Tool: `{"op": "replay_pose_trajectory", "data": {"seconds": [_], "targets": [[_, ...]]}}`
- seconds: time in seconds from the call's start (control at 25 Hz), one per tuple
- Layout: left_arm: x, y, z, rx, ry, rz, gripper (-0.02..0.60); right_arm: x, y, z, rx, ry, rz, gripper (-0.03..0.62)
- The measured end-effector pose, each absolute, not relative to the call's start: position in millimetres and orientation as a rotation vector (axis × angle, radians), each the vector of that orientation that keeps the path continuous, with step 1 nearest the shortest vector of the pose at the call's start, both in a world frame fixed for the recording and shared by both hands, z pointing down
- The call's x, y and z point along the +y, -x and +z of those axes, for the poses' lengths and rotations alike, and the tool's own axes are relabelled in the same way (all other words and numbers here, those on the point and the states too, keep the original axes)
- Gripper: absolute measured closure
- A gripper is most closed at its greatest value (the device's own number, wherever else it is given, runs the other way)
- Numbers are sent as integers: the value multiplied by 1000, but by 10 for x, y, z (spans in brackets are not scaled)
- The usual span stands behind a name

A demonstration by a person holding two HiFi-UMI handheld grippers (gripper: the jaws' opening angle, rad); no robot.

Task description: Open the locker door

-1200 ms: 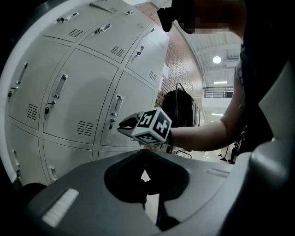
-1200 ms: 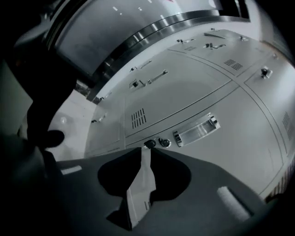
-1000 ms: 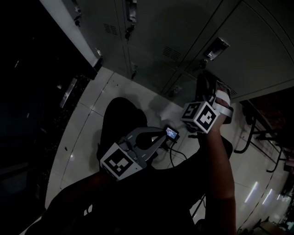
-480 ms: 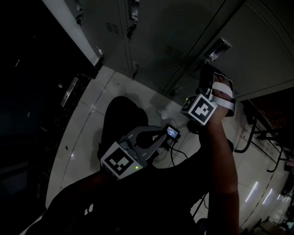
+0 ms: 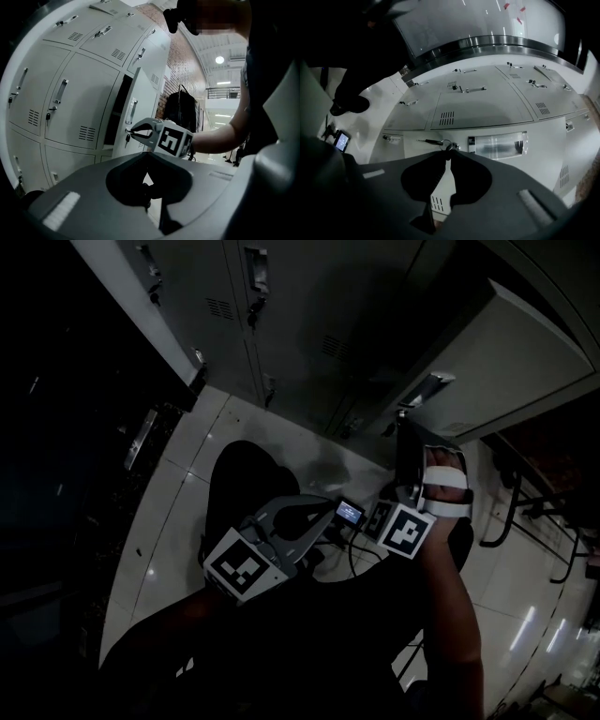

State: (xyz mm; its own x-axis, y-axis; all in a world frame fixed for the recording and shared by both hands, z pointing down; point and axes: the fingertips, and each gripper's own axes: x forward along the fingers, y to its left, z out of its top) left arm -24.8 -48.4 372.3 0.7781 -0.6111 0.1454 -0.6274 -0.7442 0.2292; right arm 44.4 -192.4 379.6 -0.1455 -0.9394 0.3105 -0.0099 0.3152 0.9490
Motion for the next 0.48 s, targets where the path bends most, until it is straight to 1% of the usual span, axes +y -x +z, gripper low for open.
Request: {"op": "replay_pose_trajectory", "data": {"seconds": [0.48], "targets": [[-360, 74, 3652, -920, -2755, 113, 569, -1082, -1084, 3823, -1468, -972, -964, 557]]}}
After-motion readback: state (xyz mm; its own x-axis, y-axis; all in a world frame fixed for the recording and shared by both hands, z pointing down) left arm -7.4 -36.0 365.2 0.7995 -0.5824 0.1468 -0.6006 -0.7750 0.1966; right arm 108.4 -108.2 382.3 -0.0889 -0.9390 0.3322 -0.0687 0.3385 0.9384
